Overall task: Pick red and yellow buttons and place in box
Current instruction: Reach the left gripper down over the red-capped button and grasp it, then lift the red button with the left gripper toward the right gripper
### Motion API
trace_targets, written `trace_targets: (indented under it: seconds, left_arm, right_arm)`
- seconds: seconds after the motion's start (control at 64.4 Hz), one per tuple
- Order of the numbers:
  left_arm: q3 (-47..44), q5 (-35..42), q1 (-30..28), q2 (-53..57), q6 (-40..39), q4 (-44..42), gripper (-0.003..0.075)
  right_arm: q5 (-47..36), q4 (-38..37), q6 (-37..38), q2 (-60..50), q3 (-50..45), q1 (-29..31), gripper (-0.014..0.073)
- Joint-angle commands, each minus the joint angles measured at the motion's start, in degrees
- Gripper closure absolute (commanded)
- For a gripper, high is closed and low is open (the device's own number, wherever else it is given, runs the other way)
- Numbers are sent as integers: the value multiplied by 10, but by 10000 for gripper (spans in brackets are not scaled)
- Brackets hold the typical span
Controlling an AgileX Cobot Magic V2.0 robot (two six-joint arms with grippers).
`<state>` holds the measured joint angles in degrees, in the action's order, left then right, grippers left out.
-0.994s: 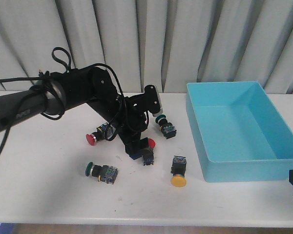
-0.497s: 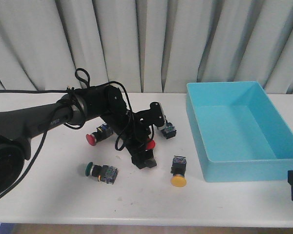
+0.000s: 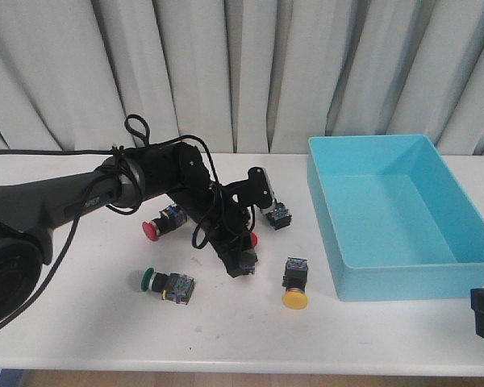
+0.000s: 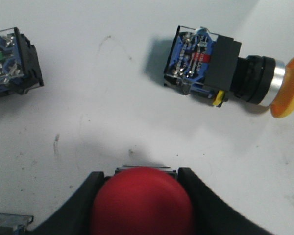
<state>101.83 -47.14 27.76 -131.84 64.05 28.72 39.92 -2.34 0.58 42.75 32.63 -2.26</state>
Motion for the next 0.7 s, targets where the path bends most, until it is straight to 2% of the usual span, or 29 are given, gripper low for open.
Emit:
trace_targets:
  seconds: [0.0, 0.155, 0.357, 0.684]
  left_arm:
    - [17, 10, 1, 55, 0, 16, 500]
    - [17, 4, 0, 91, -27, 14, 538]
    - [17, -6, 0, 168, -153, 10, 540]
    - [14, -89, -16, 303, -289, 9, 540]
  right_arm:
    - [-28, -4, -6, 2, 19, 3, 55]
    - [-28, -2, -6, 2, 19, 3, 55]
    - [-27, 8, -14, 2, 19, 3, 55]
    - [-27, 132, -199, 2, 19, -21, 108]
